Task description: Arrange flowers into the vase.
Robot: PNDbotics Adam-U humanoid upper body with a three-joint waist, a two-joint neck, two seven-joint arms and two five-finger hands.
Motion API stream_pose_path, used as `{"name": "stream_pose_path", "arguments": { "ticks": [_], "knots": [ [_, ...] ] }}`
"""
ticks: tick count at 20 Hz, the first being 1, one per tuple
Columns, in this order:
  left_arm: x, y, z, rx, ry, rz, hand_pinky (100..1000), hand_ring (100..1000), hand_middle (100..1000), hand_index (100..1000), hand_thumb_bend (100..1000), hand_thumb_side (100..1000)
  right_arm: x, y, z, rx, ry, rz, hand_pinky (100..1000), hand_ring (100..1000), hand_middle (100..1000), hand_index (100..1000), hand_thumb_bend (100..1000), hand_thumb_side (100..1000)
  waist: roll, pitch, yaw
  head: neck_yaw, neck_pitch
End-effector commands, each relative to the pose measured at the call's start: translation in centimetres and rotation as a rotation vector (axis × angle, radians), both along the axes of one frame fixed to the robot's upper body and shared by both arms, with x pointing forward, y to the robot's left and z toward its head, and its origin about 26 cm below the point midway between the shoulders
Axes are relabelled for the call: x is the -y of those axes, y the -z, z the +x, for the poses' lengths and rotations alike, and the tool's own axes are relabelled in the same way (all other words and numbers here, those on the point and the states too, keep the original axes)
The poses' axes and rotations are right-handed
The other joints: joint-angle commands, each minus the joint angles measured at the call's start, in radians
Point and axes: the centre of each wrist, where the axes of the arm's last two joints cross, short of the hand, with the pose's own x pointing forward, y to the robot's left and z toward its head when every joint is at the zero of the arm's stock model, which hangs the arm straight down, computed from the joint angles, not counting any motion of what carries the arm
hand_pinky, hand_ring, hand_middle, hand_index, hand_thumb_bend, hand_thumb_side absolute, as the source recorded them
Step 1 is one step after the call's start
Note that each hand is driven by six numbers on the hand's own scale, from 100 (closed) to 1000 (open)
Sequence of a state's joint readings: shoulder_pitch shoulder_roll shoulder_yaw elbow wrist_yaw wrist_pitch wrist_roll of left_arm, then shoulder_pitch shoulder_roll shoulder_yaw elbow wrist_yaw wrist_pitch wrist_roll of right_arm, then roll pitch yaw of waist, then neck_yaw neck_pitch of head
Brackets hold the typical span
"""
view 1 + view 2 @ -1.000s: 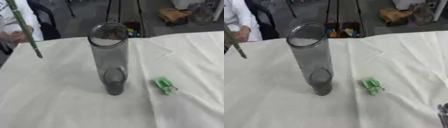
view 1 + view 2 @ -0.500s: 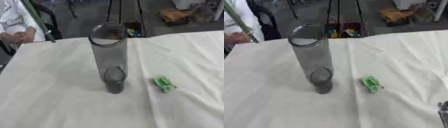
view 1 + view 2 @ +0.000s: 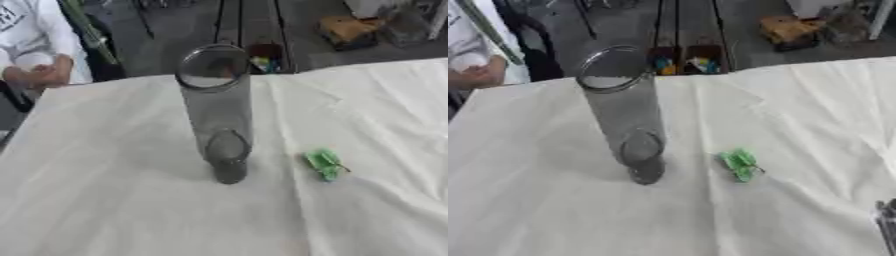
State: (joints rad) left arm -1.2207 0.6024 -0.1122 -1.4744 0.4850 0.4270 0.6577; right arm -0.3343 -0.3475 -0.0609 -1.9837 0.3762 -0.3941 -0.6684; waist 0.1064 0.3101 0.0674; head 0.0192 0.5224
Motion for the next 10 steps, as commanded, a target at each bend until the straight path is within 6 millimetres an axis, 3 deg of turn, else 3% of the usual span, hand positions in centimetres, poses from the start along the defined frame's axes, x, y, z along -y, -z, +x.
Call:
{"name": "stream_pose_path", "arguments": {
  "ticks": [1,10],
  "knots": [
    [-0.1,-1.7,-0.7,0.017,-0.001,-0.029,100,100,100,100,100,287,0.1,-0.7,-0.3,0.015,-0.006,-0.014,622,641,486,687,100,922,0.0,-0.03,-0.001,0.003,0.015],
    [1.8,-2.9,-1.4,0.032,0.079,-0.059,100,100,100,100,100,292,0.1,-0.4,-0.3,0.001,-0.008,-0.015,623,641,486,688,100,923,0.011,-0.046,-0.01,0.012,0.041]
  ]
}}
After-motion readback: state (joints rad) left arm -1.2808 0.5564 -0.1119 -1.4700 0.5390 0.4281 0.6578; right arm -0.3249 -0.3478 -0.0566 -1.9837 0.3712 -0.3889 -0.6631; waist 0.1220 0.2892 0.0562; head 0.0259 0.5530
